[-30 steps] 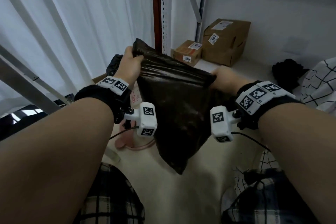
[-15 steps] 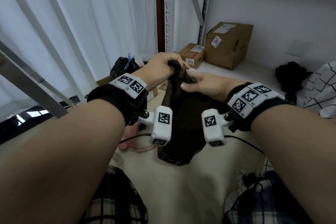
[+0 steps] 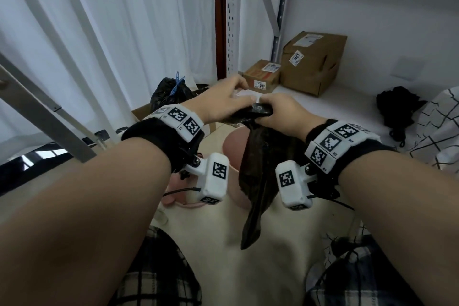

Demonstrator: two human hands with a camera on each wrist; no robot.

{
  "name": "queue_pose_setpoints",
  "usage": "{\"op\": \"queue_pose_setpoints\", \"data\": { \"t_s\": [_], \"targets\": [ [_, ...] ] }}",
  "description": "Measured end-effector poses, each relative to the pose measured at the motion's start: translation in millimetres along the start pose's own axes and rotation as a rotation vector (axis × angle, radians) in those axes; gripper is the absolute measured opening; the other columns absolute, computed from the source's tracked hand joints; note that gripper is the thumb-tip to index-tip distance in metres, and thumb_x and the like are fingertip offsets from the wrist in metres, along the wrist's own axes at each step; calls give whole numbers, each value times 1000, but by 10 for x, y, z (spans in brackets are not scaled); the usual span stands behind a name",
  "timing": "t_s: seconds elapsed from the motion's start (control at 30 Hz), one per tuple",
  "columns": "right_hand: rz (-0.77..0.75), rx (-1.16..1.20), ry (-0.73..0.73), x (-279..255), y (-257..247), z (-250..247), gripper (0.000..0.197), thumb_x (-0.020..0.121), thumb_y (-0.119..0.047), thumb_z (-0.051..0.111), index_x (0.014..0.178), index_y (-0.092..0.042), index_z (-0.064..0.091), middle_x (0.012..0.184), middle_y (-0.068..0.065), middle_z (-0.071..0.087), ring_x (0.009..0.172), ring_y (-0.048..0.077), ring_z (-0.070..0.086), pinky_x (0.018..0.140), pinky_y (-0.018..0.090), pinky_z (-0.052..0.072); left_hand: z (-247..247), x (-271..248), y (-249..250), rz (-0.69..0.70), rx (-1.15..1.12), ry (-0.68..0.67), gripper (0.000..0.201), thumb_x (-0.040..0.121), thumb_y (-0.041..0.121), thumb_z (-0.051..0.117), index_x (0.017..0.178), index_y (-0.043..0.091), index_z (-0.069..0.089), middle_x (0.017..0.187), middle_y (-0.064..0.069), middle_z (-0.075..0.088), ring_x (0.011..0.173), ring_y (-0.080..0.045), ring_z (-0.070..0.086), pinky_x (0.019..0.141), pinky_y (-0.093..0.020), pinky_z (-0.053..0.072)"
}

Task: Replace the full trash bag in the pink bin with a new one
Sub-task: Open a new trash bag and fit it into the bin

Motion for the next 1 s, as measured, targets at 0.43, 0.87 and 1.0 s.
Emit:
{"op": "queue_pose_setpoints", "data": {
  "t_s": [0.43,0.87,1.0],
  "targets": [
    [321,-197,-256,-185,448,-8,25,87,-25,63,75,-4,61,76,10,56,79,25,51,55,27,35,-78,47,-382,-43,720,-7,29,89,4,44,114,9,59,113,-17,56,105,-35,57,88,-38,46],
    [299,-154,-53,-190,478,-159,29,86,6,41,107,3,60,116,21,60,111,35,52,85,32,38,-28,-3,-462,-138,931,1,51,86,66,41,119,32,60,121,-6,47,118,-29,38,99,-45,27],
    [383,-221,-56,-226,596,-211,26,84,6,44,94,4,68,104,24,65,96,36,57,72,29,36,-103,31,-421,-44,657,79,32,86,36,59,100,9,70,106,-9,65,104,-29,58,92,-40,43]
  ]
}}
Point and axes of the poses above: each hand's wrist, its own x-axis towards the middle knuckle, its own z-axis out of the palm, y = z × x, the point moved 7 cm from there along x, towards the middle knuckle
